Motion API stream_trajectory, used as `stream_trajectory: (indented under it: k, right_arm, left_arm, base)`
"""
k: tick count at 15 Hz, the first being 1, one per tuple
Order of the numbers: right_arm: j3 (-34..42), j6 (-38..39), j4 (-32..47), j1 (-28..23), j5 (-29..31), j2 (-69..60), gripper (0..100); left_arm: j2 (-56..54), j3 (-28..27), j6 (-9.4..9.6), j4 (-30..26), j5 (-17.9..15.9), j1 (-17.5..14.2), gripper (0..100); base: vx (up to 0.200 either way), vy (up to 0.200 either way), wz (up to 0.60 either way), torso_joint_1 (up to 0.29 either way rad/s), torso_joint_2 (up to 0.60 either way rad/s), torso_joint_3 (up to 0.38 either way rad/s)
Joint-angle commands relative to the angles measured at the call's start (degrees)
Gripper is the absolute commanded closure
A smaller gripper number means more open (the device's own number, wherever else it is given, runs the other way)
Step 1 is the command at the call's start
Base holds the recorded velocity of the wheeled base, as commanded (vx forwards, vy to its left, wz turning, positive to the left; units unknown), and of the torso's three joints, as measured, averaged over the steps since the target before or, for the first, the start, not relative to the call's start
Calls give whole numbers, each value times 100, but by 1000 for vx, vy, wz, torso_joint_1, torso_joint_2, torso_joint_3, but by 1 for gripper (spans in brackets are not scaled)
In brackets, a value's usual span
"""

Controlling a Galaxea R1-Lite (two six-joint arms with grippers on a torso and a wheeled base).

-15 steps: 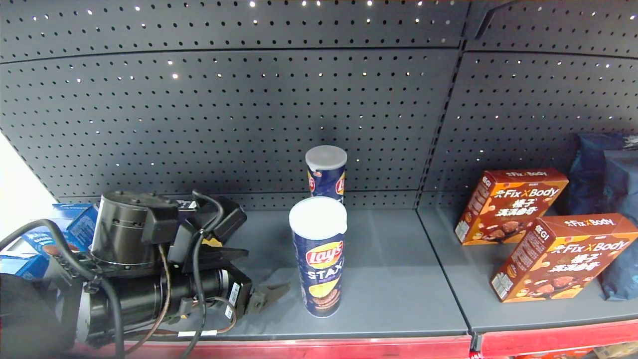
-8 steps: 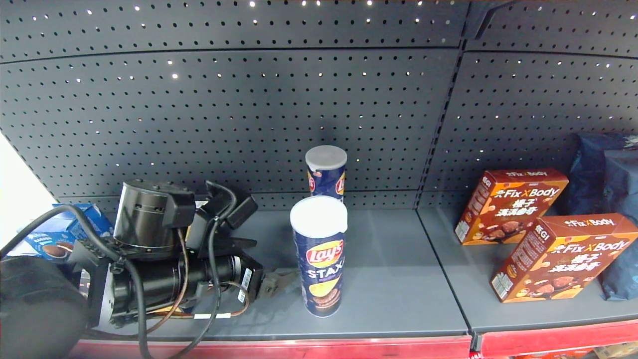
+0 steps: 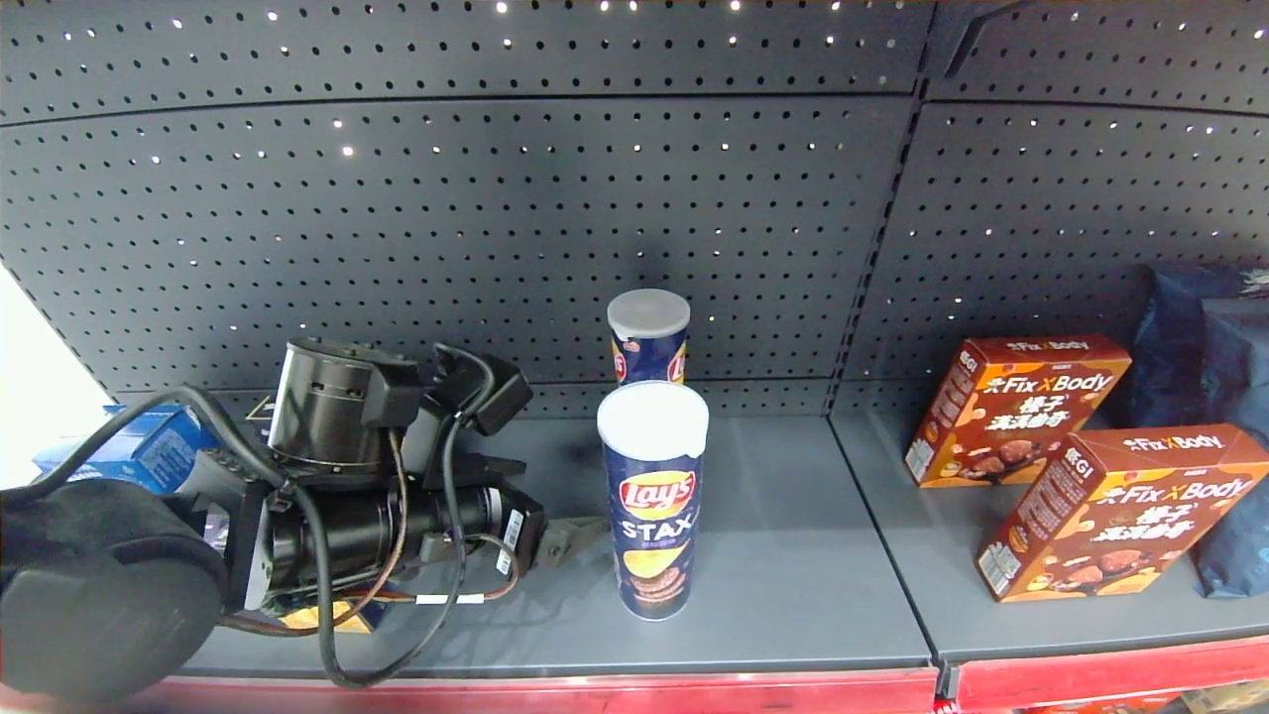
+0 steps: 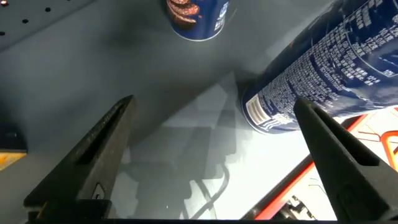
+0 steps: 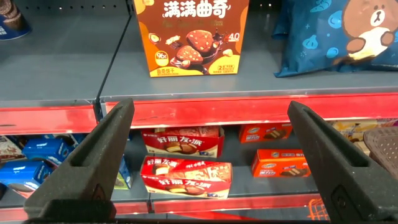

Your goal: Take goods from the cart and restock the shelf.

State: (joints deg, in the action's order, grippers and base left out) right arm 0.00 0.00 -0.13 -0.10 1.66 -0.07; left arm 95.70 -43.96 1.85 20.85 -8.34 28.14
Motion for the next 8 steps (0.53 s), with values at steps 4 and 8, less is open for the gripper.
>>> stream_trajectory:
  k: [4, 8]
  right_arm:
    - [0, 0, 5, 1, 1, 7, 0]
    - [0, 0, -4, 1, 1, 7, 0]
  left_arm:
    - [72, -16, 149, -2, -1, -1, 0]
    - [-306, -25, 166, -10, -1, -361, 0]
  base:
    - [0, 0, 0, 0, 0, 0]
    - [0, 0, 0, 0, 0, 0]
